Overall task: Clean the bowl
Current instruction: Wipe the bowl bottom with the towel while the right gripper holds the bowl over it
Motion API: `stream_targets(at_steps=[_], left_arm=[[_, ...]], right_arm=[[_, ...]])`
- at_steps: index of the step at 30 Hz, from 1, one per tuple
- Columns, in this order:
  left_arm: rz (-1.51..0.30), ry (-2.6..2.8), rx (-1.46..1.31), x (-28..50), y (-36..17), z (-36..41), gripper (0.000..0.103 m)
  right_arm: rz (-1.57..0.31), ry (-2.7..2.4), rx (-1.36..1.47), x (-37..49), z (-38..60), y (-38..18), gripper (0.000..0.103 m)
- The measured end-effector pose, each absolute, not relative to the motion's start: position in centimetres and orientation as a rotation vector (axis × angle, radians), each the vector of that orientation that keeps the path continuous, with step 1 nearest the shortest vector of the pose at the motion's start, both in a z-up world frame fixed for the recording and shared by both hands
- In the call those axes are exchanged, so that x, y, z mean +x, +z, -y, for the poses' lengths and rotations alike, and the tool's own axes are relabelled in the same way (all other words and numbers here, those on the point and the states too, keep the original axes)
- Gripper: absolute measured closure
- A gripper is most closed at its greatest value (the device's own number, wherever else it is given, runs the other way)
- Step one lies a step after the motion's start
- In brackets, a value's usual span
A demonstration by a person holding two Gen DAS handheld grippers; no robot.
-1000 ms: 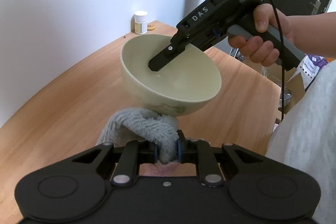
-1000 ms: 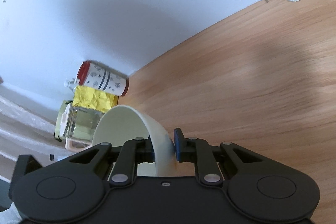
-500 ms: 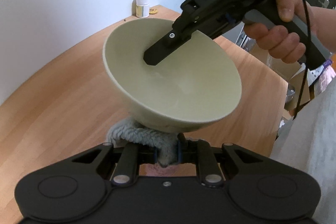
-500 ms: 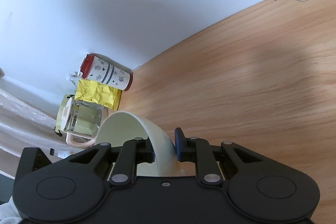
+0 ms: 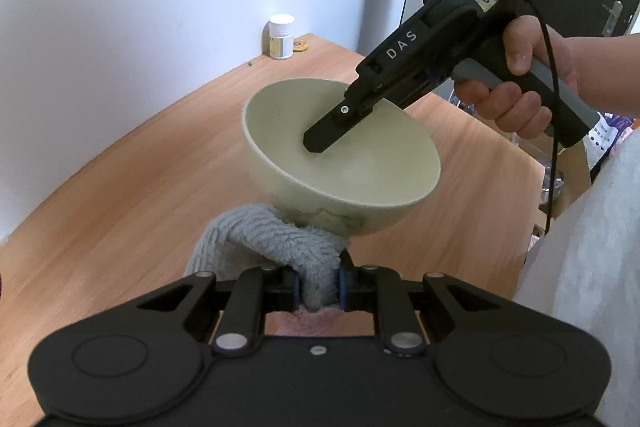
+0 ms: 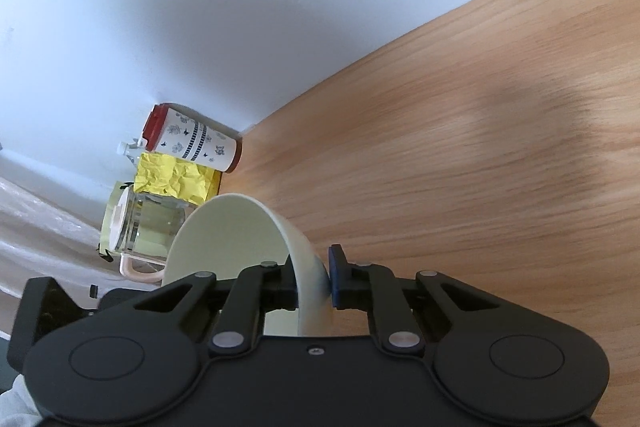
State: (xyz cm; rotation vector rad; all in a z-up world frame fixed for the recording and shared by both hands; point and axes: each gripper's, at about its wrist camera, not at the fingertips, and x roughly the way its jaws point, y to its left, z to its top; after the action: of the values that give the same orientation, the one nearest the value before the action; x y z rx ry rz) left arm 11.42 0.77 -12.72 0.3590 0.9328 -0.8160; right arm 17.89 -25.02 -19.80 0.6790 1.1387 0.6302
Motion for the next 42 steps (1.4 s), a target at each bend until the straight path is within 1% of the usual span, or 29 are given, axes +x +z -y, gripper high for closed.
stream_targets(at_steps=[7,12,18,22,28,36,42], left_arm=[[-0.946,-0.822,0.402,11.6,-12.8,-0.4,0.088],[-0.969,-0.863,0.469,11.5,-14.3,1.2,0.088],[-0.984,-0.872,0.373,11.8,-17.0,1.7,0.088],[-0.991,-0.878,0.385,11.5,-17.8,2.1,0.087],[-0.949,-0.869,0.385,11.0,-16.6,0.5,0.087],[-0.934,-0.783,0.203,11.6,-15.1,-2.9,0.087],[-0.961,-0.713,-0.158,13.7,-15.4,-5.8,0.088]], right_arm=[[-1.148,0.652,0.688,17.7,24.4,-20.3,0.086],[-1.130,0.698,0.648,17.7,23.8,-19.5,0.085],[-1.142,0.712,0.592,17.9,23.1,-19.0,0.083],[-1.161,0.725,0.548,17.7,23.0,-18.9,0.084],[-1.185,0.728,0.518,17.8,23.4,-19.4,0.085],[-1.208,0.725,0.516,18.2,23.9,-19.9,0.084],[-1.208,0.728,0.581,17.7,24.1,-20.3,0.084]])
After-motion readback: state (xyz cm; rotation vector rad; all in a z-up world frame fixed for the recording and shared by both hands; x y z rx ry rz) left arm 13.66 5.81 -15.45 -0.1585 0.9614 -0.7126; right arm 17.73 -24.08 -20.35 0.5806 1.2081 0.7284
